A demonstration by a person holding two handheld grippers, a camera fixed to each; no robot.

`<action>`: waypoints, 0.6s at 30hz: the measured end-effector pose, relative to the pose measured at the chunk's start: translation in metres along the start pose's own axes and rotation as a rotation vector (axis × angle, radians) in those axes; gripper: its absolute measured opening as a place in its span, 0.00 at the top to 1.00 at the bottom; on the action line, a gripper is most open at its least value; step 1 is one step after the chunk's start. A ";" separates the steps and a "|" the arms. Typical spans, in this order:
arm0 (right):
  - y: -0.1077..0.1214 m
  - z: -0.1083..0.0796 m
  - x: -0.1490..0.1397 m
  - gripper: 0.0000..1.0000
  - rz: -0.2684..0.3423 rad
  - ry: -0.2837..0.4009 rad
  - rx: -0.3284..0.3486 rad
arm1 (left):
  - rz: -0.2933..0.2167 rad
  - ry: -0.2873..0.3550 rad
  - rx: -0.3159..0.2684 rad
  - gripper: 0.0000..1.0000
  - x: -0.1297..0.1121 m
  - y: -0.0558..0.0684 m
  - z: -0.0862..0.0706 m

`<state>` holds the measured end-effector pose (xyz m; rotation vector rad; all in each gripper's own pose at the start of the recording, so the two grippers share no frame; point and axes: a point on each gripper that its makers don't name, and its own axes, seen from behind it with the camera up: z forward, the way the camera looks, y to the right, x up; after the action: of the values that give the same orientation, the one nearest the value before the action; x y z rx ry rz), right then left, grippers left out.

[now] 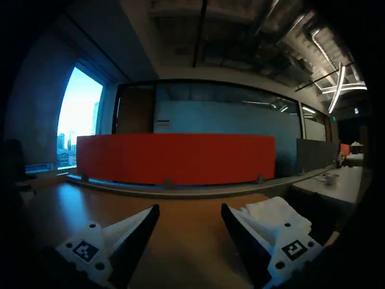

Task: Fold towel

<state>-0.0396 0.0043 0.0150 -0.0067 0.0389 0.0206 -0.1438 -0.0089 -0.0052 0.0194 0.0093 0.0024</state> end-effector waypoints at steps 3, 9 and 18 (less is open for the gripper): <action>0.000 0.000 -0.009 0.01 0.009 -0.002 0.008 | 0.000 0.000 0.000 0.08 0.000 0.000 0.000; 0.001 0.001 -0.024 0.01 0.014 -0.010 0.013 | 0.000 0.000 0.000 0.07 0.000 0.000 0.000; 0.000 0.000 -0.049 0.01 0.006 -0.030 0.020 | 0.000 0.000 0.000 0.08 -0.001 0.001 0.000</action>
<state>-0.0882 0.0033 0.0171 0.0140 0.0096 0.0266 -0.1444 -0.0082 -0.0049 0.0194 0.0097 0.0022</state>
